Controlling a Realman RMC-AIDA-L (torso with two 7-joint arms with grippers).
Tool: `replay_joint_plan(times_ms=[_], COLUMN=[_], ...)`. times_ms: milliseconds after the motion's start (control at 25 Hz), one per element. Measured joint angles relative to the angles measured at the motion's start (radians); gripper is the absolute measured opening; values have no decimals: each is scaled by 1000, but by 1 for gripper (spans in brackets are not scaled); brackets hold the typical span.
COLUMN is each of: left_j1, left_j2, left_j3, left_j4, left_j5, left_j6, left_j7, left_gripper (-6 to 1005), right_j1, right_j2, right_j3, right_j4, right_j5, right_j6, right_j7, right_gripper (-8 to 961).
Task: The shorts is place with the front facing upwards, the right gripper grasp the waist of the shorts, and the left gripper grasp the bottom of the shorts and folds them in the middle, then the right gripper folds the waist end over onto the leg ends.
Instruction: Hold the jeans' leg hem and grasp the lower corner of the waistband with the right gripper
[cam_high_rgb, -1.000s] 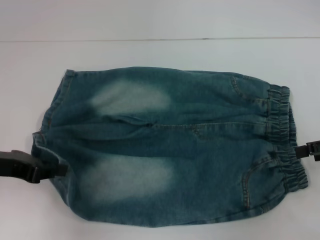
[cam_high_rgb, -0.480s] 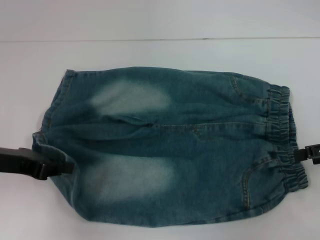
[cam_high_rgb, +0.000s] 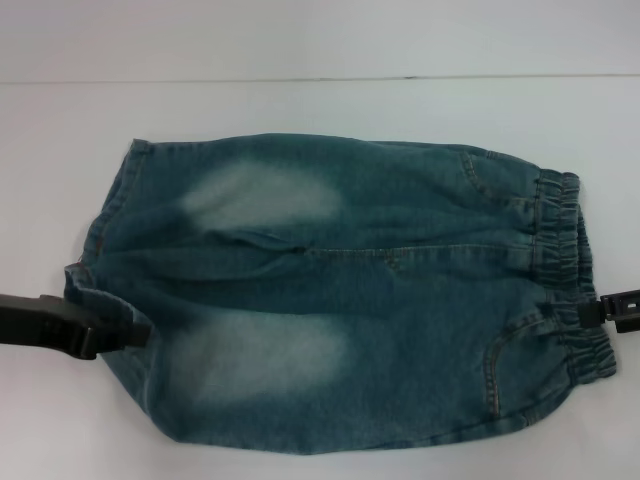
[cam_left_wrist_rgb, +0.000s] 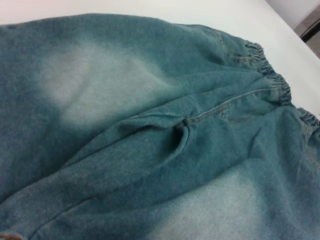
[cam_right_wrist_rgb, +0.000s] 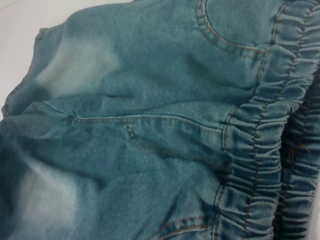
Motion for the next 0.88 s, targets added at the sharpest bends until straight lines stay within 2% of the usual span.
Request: replay_joint_plan(times_ms=[400, 880], left_j1=[0, -3], left_j2=[2, 4], left_j3=[0, 15], left_j4=[0, 0], left_j5=[0, 0], left_j6=[0, 0], left_j7=[6, 8], left_gripper=[32, 31], right_j1=[13, 20], right_j2=[10, 10], right_j3=[-8, -9], right_j4=[19, 53], right_j5=[1, 2], right_j6=[22, 39], right_j7=[0, -10], right_gripper=[914, 915])
